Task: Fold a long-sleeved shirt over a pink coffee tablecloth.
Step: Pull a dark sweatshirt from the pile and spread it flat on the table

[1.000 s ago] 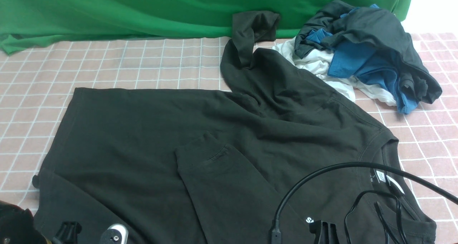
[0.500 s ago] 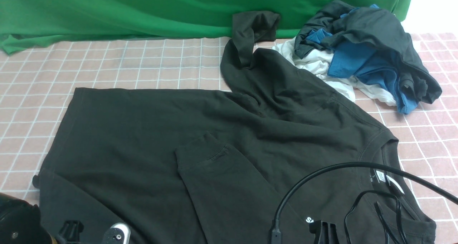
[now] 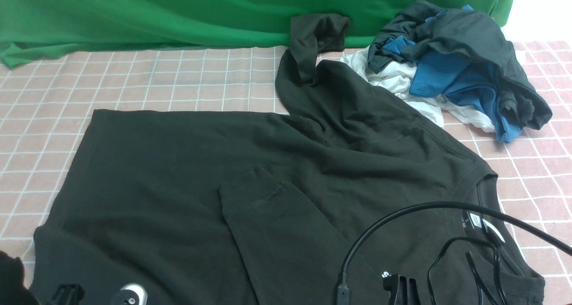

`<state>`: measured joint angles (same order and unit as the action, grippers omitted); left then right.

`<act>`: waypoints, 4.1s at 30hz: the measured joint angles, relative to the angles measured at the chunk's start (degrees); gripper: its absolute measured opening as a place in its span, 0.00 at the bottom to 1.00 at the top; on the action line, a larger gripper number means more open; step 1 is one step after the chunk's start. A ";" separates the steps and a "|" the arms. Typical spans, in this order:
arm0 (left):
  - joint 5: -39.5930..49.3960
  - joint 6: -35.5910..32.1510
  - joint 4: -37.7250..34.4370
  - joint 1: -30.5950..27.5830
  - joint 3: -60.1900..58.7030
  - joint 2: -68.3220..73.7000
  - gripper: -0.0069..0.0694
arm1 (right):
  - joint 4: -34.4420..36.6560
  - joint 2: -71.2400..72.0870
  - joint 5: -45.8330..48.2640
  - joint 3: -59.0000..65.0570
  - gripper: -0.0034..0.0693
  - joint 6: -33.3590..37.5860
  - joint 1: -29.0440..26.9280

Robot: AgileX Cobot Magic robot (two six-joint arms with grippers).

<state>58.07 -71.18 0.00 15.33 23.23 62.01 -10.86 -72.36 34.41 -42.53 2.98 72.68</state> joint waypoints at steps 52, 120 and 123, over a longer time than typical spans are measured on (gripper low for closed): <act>-17.15 29.73 -30.96 0.00 18.00 -8.03 0.11 | 18.23 -28.79 6.56 -40.22 0.50 7.45 -55.14; -11.71 27.36 -28.27 0.00 18.00 -8.03 0.11 | 26.69 -57.38 34.45 -74.62 0.09 23.57 -57.67; -11.70 27.03 -27.82 0.00 18.00 -8.03 0.11 | 26.49 -57.38 35.17 -70.80 0.09 21.83 -57.80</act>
<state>46.36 -44.15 -27.82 15.33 41.23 53.97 15.62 -129.73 69.58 -113.32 24.81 14.88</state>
